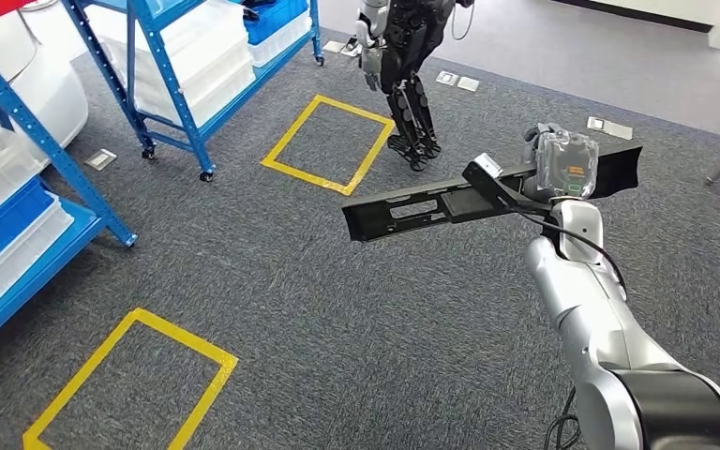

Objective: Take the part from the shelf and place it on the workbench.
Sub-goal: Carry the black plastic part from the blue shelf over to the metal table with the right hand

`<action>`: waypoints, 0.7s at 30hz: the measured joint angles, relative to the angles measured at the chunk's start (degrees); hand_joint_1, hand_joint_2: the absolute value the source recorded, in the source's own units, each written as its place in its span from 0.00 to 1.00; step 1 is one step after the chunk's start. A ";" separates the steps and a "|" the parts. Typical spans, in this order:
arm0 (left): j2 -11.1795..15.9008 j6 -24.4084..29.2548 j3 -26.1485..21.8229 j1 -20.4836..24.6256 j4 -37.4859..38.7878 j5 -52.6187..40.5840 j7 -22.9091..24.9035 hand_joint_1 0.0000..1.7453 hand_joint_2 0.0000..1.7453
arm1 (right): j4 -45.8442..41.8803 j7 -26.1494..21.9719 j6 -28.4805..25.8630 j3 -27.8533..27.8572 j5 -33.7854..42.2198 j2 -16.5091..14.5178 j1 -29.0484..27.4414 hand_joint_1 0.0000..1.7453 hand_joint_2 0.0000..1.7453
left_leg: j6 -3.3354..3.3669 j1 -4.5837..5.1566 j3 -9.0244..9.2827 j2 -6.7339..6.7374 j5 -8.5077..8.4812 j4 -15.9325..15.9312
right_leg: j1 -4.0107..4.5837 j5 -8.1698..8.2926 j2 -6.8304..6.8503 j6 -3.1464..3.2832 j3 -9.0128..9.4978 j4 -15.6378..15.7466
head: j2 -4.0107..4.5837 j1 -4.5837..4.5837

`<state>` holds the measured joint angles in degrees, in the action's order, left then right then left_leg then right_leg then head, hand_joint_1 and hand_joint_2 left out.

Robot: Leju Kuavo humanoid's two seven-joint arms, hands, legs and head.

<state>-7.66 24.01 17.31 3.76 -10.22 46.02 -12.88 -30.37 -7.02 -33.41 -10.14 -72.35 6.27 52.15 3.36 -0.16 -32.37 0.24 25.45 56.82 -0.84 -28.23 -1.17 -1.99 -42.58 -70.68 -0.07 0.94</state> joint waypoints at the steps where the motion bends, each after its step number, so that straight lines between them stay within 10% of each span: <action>1: 0.03 0.01 0.00 -0.02 0.00 0.01 0.01 0.00 0.00 | 0.14 0.00 0.05 -0.12 0.00 -0.17 -0.02 1.00 1.00 | 0.01 0.09 -0.06 0.81 0.01 0.01 | -0.11 -0.83 0.34 -0.11 -1.07 -2.52 | 0.00 -0.03; 3: 0.09 0.01 0.00 -0.01 0.00 0.01 0.00 0.00 0.00 | 0.43 -0.02 0.10 -0.20 0.12 -0.34 -0.10 1.00 1.00 | -0.04 0.14 -0.10 2.31 0.07 0.05 | -0.38 -0.06 0.88 -0.86 -0.18 -1.46 | 0.00 -0.06; 5: 0.10 0.01 0.00 0.03 -0.01 0.05 0.00 0.00 0.00 | 0.60 -0.16 0.08 -0.20 0.43 -0.55 0.20 1.00 1.00 | -0.29 0.22 -0.08 3.64 0.25 0.14 | -0.45 2.47 2.79 -1.59 4.12 6.55 | 0.00 -0.12; 8: 0.10 0.07 0.00 0.11 -0.01 0.19 0.35 0.00 0.00 | 0.74 -0.34 -0.16 -0.22 1.14 -1.83 1.00 1.00 1.00 | -1.03 0.75 -0.21 5.51 0.59 0.41 | 0.17 4.05 4.41 -0.67 7.67 13.30 | 0.00 0.07; 10: -0.01 0.44 0.00 0.23 -0.02 0.39 1.06 0.00 0.00 | 0.96 -0.27 -0.43 -0.22 1.55 -2.74 1.17 1.00 1.00 | -1.56 0.74 -0.14 6.53 0.79 0.51 | 0.15 4.35 2.90 0.20 7.53 13.32 | 0.00 0.27; 15: -0.23 1.27 0.00 0.37 -0.03 0.53 1.56 0.00 0.00 | 1.45 0.62 -1.13 -0.26 1.31 -5.23 1.18 1.00 1.00 | -2.88 -0.06 -5.48 0.34 7.48 12.57 | -0.22 4.89 -0.06 1.64 7.40 13.55 | 0.00 0.90; 17: -0.24 1.41 0.00 0.30 -0.03 0.51 1.72 0.00 0.00 | 1.76 1.19 -1.16 -0.37 0.67 -5.73 0.79 1.00 1.00 | -2.88 -0.06 -7.91 -0.23 8.56 17.16 | -0.06 5.00 -1.40 1.80 7.26 13.53 | 0.00 1.04; 21: -0.20 1.80 0.02 0.26 -0.03 0.15 2.25 0.00 0.00 | 2.29 2.03 -0.95 -0.91 -1.38 -5.92 0.45 1.00 1.00 | -2.18 -0.31 -2.43 -3.28 2.21 5.57 | 0.10 5.36 -3.97 1.65 7.08 13.42 | 0.00 1.09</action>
<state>-7.86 25.81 17.33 4.02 -10.25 46.17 -10.63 -28.08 -4.99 -34.36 -11.05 -73.73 0.35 52.60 1.18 -0.47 -34.79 -3.04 27.66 62.39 -0.74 -22.87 -5.14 -0.34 -35.50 -57.26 -0.07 2.03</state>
